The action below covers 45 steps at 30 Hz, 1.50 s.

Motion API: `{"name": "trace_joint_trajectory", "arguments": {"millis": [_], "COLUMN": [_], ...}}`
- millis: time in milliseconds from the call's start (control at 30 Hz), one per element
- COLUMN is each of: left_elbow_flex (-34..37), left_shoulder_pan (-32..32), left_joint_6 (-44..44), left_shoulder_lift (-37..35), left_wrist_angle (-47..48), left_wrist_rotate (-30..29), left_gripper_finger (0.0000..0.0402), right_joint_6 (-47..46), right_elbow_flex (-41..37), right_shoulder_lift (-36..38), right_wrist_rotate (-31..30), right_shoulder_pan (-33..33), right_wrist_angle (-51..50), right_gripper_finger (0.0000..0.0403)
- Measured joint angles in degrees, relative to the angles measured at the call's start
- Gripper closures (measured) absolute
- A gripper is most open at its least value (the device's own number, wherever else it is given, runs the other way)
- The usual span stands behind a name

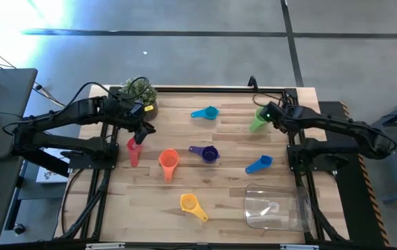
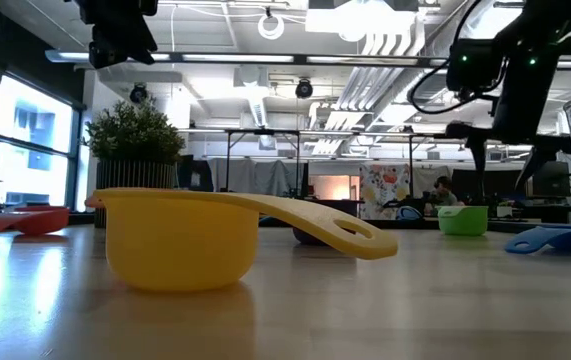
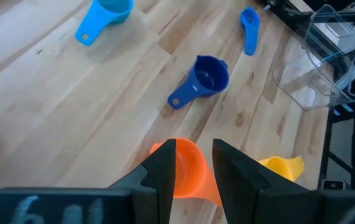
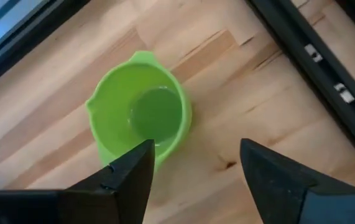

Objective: Nest measuring cups in basket
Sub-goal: Stack the green measuring cup on top of the orange measuring cup

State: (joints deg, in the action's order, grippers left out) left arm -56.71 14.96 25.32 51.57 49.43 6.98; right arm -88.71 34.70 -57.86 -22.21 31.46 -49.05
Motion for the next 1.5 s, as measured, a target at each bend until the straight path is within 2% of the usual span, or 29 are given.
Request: {"name": "trace_joint_trajectory", "arguments": {"millis": [300, 567, 733, 967, 1033, 1200, 1267, 1500], "left_elbow_flex": [0.0, 0.0, 0.0, 0.0, 0.0, 0.0, 0.0, 0.0], "left_shoulder_pan": [0.0, 0.0, 0.0, 0.0, 0.0, 0.0, 0.0, 0.0], "left_joint_6": [-0.04, -0.04, -0.04, -0.04, -0.04, -0.98, -0.98, -0.96], "left_shoulder_lift": [0.0, 0.0, 0.0, 0.0, 0.0, 0.0, 0.0, 0.0], "left_wrist_angle": [-0.04, -0.04, -0.02, 0.0, 0.0, 0.0, 0.01, 0.04], "left_wrist_rotate": [-0.31, -0.33, -0.33, -0.35, -0.35, -0.35, -0.37, -2.83], "left_gripper_finger": [0.0304, 0.0304, 0.0304, 0.0304, 0.0304, 0.0304, 0.0304, 0.0304], "right_joint_6": [8.95, 10.88, 13.16, 15.66, 15.64, 15.49, 15.55, 13.68], "right_elbow_flex": [0.02, 0.02, 0.04, 0.04, 0.04, 0.04, 0.05, 5.14], "right_shoulder_lift": [-6.96, -13.84, -16.07, -16.33, -16.33, -16.33, -16.33, -16.33], "right_wrist_rotate": [5.04, 7.3, 8.02, 9.08, 9.18, 11.3, 12.05, 10.63], "right_shoulder_pan": [7.52, 8.81, 9.28, 9.81, 9.78, 8.92, 7.86, 0.68], "right_wrist_angle": [6.99, 8.22, 10.98, 12.08, 12.06, 12.51, 13.37, 11.96], "right_gripper_finger": [0.0183, 0.0188, 0.0236, 0.0367, 0.0392, 0.0385, 0.0393, 0.0398]}}
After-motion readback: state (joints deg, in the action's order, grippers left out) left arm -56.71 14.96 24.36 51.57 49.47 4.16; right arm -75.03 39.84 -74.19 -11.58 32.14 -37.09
